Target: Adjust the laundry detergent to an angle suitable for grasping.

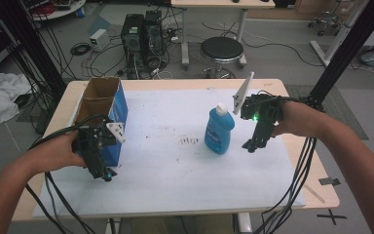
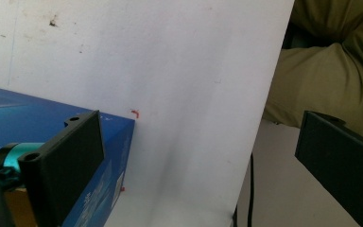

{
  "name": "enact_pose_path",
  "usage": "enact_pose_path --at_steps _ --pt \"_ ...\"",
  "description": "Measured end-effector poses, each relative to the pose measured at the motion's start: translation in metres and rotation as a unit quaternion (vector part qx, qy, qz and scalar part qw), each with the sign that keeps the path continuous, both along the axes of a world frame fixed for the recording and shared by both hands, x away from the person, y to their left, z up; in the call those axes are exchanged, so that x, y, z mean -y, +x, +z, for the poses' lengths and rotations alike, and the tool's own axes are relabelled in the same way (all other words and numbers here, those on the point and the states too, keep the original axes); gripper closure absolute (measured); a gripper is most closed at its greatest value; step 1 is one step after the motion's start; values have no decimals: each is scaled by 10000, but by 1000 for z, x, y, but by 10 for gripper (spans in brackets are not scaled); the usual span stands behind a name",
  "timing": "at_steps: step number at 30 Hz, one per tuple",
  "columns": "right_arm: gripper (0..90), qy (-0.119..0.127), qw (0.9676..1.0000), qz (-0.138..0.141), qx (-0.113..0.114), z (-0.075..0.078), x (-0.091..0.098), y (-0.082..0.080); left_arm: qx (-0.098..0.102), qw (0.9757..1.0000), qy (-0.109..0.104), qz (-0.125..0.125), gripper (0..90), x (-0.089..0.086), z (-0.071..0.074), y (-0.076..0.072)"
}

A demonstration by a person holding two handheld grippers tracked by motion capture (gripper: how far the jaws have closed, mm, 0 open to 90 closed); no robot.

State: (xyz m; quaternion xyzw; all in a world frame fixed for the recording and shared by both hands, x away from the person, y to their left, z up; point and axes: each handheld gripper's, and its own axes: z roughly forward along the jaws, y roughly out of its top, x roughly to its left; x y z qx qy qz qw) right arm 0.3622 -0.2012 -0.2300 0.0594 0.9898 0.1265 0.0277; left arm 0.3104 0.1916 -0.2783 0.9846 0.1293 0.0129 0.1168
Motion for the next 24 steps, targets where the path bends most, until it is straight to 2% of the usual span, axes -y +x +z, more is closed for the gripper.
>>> enact_pose_path --at_steps 24 --pt "25 11 10000 -6 10 5 3 -1 24 10000 -48 66 22 2 1 0"
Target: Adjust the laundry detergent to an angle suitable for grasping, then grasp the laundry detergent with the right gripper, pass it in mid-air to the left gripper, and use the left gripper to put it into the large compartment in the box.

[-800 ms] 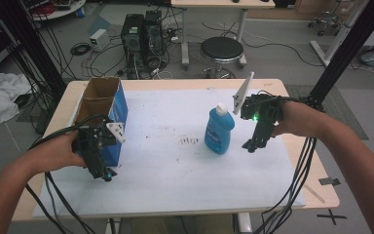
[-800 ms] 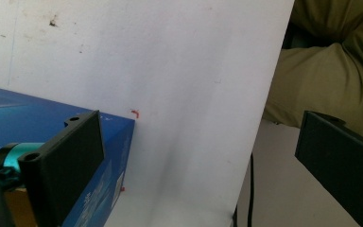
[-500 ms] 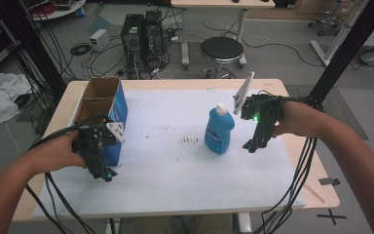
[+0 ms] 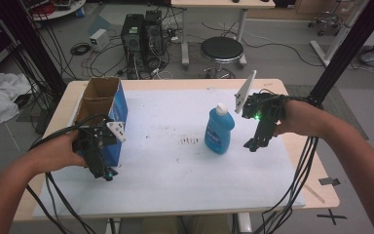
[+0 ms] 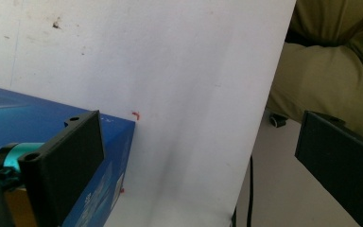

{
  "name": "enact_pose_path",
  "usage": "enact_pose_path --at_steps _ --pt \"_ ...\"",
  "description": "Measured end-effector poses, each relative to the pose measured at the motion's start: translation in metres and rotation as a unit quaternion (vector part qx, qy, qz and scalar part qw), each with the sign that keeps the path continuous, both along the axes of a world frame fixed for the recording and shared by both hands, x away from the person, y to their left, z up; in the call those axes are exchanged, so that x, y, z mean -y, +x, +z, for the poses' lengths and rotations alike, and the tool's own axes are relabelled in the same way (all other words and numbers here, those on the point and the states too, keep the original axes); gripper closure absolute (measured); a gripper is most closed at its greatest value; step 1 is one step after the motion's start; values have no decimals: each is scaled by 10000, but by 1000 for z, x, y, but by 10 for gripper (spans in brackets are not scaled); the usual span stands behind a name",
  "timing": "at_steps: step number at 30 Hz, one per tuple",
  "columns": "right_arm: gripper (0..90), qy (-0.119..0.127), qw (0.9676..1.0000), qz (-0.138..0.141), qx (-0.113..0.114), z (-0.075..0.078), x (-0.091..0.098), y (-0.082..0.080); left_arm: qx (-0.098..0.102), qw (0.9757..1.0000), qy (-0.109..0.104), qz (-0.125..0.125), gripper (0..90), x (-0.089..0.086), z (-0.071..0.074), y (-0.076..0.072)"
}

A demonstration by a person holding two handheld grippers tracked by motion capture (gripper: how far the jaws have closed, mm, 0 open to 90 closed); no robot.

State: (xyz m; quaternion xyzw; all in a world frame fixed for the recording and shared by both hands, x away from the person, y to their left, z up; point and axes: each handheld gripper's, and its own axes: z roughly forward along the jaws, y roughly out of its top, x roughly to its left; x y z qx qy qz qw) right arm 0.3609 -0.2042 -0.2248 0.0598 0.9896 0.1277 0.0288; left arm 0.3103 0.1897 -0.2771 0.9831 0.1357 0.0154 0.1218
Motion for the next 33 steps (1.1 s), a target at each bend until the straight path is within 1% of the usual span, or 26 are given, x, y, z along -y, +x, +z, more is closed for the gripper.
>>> enact_pose_path --at_steps 1,3,6,7,10,12,13,16,17,22,23,24,28,30,33 --pt "25 10 10000 15 17 0 0 0 2 10000 -9 28 22 1 0 -1" --pt "25 26 10000 -6 60 1 1 0 5 10000 -2 7 22 2 0 -2" --pt "25 1 10000 -36 71 1 1 -1 15 10000 3 19 22 2 1 -4" --pt "25 19 10000 11 96 0 1 -1 14 10000 5 20 22 2 0 -4" --pt "25 17 9999 13 116 1 1 -2 22 10000 5 17 22 1 0 -6" --pt "25 -11 9999 -34 95 1 1 -4 35 10000 -6 23 22 1 0 -7" --pt "25 0 9999 -2 126 0 0 -4 22 10000 -10 43 22 1 0 -7" --pt "25 -36 9999 -25 107 1 0 -5 12 10000 28 14 22 1 0 -8" --pt "25 4 9999 -2 143 1 0 -4 24 10000 17 18 22 1 0 -8" --pt "25 -45 9997 -122 210 1 2 -5 49 10000 6 45 22 1 2 -9" --pt "25 -15 9996 -90 262 0 3 -4 53 10000 25 10 22 1 2 -8" --pt "25 -20 9995 -167 284 0 3 -4 63 10000 9 38 22 1 2 -8" --pt "25 -93 9991 -322 272 -2 7 -1 84 10000 18 -1 22 3 3 -8" --pt "25 -89 9987 -415 288 -1 8 -1 94 10000 23 -23 22 5 3 -7" --pt "25 -93 9976 -580 370 -2 11 1 109 9999 25 -70 22 7 3 -5"
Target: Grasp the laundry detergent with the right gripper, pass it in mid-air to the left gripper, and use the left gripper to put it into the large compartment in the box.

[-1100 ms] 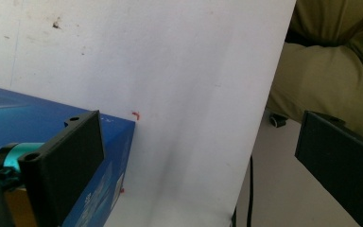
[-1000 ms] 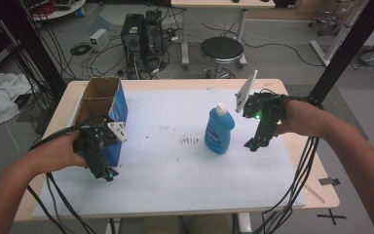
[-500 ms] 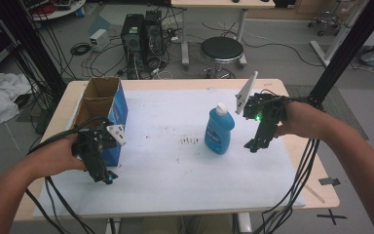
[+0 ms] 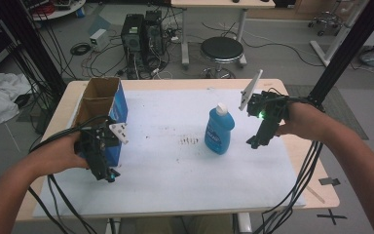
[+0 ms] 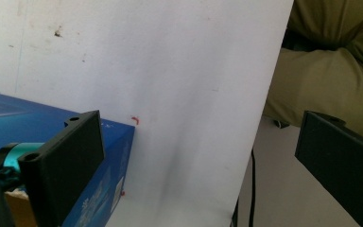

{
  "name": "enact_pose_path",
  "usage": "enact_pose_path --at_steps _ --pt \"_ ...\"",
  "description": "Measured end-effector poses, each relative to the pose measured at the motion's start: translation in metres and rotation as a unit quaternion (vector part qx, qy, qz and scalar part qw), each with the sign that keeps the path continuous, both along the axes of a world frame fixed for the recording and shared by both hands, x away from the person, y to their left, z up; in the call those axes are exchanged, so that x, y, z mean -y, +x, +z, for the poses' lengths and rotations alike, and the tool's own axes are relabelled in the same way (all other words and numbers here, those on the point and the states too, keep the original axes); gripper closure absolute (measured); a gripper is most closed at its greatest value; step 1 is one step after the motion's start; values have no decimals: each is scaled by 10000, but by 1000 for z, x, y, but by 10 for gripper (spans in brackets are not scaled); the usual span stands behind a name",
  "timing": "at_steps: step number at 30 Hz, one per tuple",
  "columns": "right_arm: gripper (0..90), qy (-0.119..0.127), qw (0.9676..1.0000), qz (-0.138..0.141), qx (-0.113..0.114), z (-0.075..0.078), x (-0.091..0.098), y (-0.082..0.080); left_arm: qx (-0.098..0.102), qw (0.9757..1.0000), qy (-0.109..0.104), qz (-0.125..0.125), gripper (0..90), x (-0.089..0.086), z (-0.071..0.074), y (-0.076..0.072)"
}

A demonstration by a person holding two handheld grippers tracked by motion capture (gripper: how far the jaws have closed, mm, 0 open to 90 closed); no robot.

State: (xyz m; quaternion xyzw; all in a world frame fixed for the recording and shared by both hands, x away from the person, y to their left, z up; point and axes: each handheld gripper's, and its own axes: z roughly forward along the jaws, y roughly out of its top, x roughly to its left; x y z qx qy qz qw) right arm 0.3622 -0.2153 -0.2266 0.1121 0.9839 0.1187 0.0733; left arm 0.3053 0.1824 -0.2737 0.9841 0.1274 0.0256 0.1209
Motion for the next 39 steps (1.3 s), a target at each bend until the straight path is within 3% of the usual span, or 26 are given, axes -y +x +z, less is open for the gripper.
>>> enact_pose_path --at_steps 5,8,14,20,24,27,31,36,39 --pt "25 -13 9997 -222 68 -4 4 4 2 10000 -16 -32 22 4 -1 2" --pt "25 -18 9988 -495 33 -9 8 6 -1 10000 -25 -72 22 6 -2 4" --pt "25 249 9942 -1041 -84 -20 16 12 -5 9999 -57 -110 22 11 -4 8" --pt "26 604 9848 -1623 -107 -29 21 15 -14 9998 -89 -153 22 17 -7 11" --pt "26 748 9798 -1847 -165 -33 22 16 -27 9998 -66 -168 22 20 -9 12" --pt "25 869 9734 -2107 -210 -36 24 17 -26 9998 -87 -158 22 20 -9 13" --pt "26 1046 9671 -2308 -237 -40 23 16 -36 9998 -105 -144 22 21 -10 13" --pt "26 1225 9634 -2376 -185 -45 23 15 -37 9998 -83 -163 22 21 -11 14" --pt "26 1414 9572 -2522 -138 -47 23 13 -35 9998 -79 -159 22 21 -11 14"
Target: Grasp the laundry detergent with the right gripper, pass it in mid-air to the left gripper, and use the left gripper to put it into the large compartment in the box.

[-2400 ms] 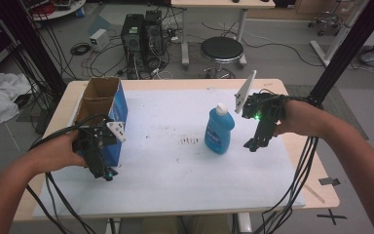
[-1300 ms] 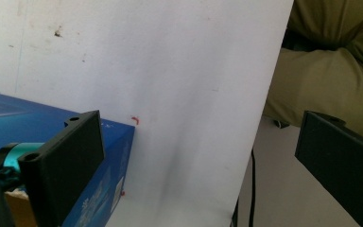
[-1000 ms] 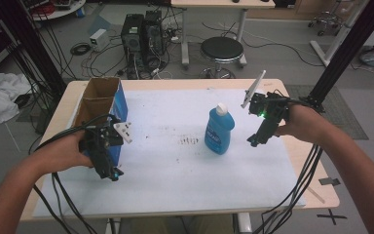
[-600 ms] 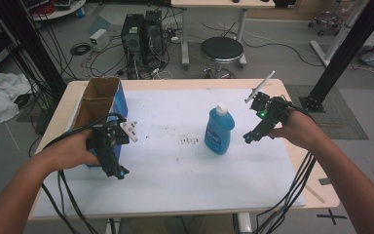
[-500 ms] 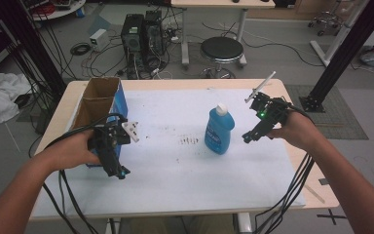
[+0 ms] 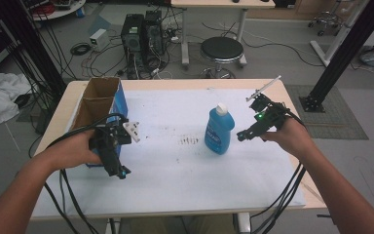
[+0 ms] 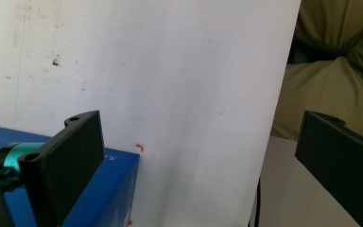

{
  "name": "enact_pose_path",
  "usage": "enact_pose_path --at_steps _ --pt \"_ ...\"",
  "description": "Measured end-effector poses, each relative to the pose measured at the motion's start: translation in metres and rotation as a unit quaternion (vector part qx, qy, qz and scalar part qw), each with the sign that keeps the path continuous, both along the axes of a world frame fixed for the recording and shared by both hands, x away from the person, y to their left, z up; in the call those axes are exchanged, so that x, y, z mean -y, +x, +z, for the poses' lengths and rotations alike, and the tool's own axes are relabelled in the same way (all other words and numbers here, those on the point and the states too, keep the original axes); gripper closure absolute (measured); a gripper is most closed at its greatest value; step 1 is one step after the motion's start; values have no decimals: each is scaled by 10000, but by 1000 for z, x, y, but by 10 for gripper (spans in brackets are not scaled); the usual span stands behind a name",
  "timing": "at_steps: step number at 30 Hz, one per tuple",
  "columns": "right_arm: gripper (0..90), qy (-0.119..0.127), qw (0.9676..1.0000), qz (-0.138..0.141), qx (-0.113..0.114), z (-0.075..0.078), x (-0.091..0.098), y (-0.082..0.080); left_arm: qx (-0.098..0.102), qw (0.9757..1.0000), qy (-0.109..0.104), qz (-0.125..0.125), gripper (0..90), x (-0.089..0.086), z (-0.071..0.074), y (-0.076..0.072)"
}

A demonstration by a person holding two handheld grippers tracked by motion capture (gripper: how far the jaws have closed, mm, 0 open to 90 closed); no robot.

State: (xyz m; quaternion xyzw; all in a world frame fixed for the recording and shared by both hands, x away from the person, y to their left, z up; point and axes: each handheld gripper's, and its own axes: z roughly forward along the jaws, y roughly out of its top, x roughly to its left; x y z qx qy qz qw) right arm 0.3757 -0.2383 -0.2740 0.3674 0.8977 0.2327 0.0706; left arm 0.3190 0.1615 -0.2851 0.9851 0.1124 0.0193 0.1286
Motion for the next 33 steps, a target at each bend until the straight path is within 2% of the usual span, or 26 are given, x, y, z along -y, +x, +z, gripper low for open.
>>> enact_pose_path --at_steps 2,5,7,11,15,19,23,33 --pt "25 55 9999 -49 81 -3 0 -1 -16 10000 18 -20 22 0 0 0" --pt "25 287 9992 -135 243 -7 2 -3 -14 10000 17 -19 22 0 0 0" --pt "26 489 9979 -228 357 -11 4 -5 -13 10000 13 -20 22 0 0 0" --pt "25 709 9950 -371 604 -22 7 -10 -13 10000 26 -14 22 -1 0 0" --pt "25 982 9902 -524 839 -31 10 -14 -16 10000 24 -14 22 -1 0 0" --pt "25 1288 9838 -618 1083 -41 12 -18 4 10000 11 -3 22 -2 0 -1" --pt "25 1519 9780 -613 1290 -51 13 -21 -6 10000 15 21 22 -3 0 -1" --pt "25 1779 9705 -482 1557 -69 8 -25 21 10000 -2 28 22 -4 0 -1"
